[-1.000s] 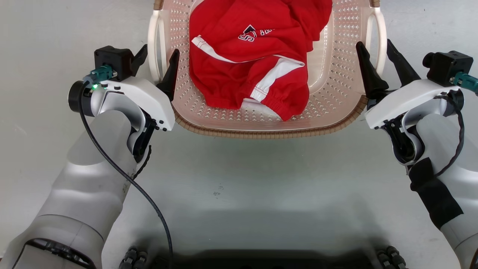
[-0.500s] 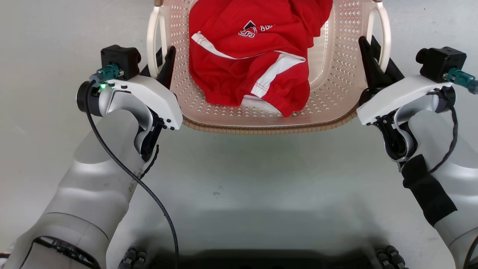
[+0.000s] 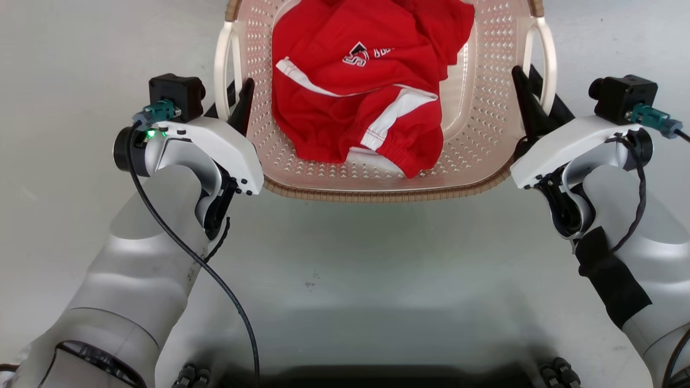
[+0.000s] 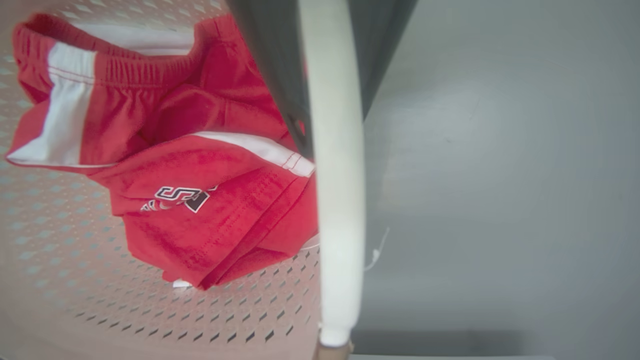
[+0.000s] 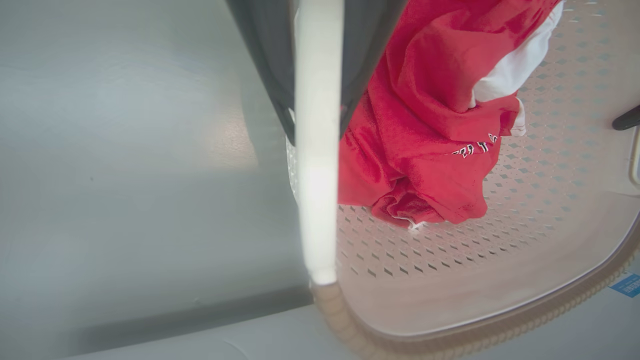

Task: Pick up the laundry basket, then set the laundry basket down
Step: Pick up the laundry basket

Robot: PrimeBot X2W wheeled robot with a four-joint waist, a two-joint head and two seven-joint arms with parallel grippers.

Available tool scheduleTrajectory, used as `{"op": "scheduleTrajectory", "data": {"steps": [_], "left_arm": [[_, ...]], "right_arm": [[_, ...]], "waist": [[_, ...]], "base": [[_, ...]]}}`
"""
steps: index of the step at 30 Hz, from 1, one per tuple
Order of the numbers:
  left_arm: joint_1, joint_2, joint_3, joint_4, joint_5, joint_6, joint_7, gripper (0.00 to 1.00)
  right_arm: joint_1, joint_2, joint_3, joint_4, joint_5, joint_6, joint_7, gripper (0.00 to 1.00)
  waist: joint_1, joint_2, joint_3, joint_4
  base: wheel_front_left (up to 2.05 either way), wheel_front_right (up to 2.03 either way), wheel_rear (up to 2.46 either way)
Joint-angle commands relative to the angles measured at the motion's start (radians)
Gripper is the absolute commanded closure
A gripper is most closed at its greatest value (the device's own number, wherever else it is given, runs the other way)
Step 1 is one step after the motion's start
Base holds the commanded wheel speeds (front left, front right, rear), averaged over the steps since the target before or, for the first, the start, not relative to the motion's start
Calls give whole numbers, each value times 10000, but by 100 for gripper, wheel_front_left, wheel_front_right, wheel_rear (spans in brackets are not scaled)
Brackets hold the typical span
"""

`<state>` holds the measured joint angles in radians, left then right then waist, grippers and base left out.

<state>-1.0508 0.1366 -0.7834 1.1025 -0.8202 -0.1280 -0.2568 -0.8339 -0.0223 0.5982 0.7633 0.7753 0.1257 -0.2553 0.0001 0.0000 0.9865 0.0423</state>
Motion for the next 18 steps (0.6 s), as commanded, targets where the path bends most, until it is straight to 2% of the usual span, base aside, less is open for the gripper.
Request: {"op": "scheduleTrajectory", "data": {"steps": [1,12,18], "left_arm": [[196,696,74,210,-47,-27,-49,100],[504,733,-554,661,-676,-27,-49,100],[791,867,-912,859,-1083,-27,216,100]], "right_arm": [[333,-279,59,92,-79,50,-65,100],[72,-279,765,1107,132,50,-65,100],[-19,-279,1536,1766,629,50,-65,100]], "waist": [[-1,0,-94,-32],[-1,0,-825,-149],[-1,0,-1329,-271]], "base": [[0,0,0],[0,0,0],[0,0,0]]}}
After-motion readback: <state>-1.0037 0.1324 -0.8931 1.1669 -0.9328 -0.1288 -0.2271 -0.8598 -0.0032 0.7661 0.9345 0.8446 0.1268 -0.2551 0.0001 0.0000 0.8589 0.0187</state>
